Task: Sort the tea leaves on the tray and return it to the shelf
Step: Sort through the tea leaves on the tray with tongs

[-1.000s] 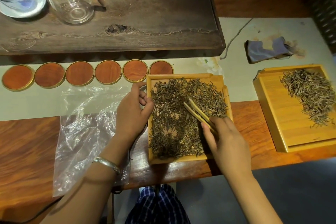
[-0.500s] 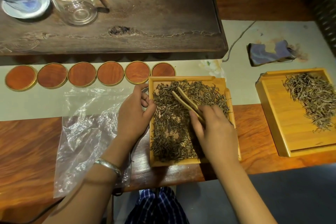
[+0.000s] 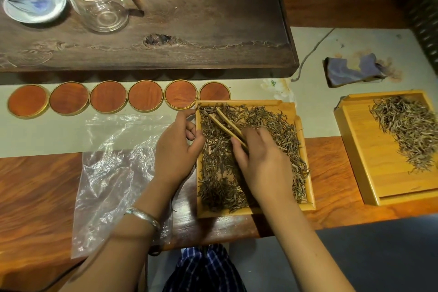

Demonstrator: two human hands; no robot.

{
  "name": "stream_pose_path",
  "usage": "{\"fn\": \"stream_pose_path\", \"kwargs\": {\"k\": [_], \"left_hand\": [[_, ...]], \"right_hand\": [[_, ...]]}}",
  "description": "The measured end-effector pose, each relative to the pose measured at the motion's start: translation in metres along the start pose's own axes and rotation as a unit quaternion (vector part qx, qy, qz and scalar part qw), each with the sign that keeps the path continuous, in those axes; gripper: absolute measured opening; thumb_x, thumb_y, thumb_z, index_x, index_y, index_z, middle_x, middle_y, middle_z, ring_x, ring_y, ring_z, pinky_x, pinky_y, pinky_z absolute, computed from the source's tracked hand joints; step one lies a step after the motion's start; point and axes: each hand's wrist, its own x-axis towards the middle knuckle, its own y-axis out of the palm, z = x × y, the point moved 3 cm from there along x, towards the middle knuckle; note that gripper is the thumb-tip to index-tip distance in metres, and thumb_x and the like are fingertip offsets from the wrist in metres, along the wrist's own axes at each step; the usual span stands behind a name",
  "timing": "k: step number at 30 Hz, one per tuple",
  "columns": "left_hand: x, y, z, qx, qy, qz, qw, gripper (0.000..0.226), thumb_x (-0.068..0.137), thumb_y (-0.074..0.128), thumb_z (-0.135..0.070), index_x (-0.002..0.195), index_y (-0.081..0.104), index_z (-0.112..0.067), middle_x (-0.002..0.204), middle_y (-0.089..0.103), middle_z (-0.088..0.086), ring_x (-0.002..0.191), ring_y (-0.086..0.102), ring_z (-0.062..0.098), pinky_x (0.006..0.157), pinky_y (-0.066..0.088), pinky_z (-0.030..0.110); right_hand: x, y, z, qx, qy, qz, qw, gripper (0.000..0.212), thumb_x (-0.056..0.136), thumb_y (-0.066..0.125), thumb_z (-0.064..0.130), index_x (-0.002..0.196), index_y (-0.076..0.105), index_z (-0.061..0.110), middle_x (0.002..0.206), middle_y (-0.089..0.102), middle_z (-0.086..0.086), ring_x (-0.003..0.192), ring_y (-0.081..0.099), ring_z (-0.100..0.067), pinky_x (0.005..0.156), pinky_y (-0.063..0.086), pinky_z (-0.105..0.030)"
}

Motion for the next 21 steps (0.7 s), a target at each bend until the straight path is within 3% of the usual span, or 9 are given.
{"fn": "stream_pose_path", "kwargs": {"k": [5,11,17,21], "left_hand": [[0.0,0.001,0.001,-0.001,-0.001,-0.002,1.0,0.044,0.08,0.048,-0.039,0.124,0.045,-0.035,0.081,0.055,-0.015,0.074,0.055,0.002,0.055,0.038,0.026],[0.0,0.001,0.002,-0.001,-0.004,-0.003,1.0,0.043,0.08,0.047,-0.041,0.123,0.045,-0.036,0.08,0.055,-0.014,0.074,0.055,0.003,0.054,0.038,0.026],[0.001,0.001,0.002,0.008,-0.001,-0.004,1.0,0.044,0.08,0.047,-0.041,0.123,0.045,-0.035,0.079,0.055,-0.014,0.075,0.055,0.001,0.053,0.036,0.024],[0.001,0.001,0.002,0.003,0.001,-0.002,1.0,0.043,0.08,0.046,-0.042,0.123,0.045,-0.035,0.08,0.056,-0.014,0.075,0.056,0.001,0.053,0.037,0.024]], "right_hand": [[-0.011,-0.016,-0.027,0.003,0.043,-0.023,0.999,0.026,0.093,0.057,0.033,0.098,0.064,0.009,0.087,0.062,-0.005,0.059,0.059,-0.022,0.042,0.038,-0.023],[-0.022,-0.022,-0.063,-0.004,0.084,-0.002,0.996,0.027,0.091,0.059,0.032,0.1,0.065,0.007,0.089,0.063,-0.011,0.067,0.063,-0.033,0.048,0.045,-0.031],[-0.025,-0.029,-0.079,-0.006,0.082,-0.005,0.997,0.029,0.091,0.058,0.033,0.103,0.064,0.007,0.089,0.062,-0.01,0.069,0.062,-0.029,0.048,0.048,-0.033],[-0.023,-0.029,-0.084,-0.001,0.098,0.0,0.995,0.03,0.092,0.06,0.03,0.105,0.065,0.003,0.093,0.064,-0.013,0.077,0.063,-0.032,0.057,0.049,-0.036]]}}
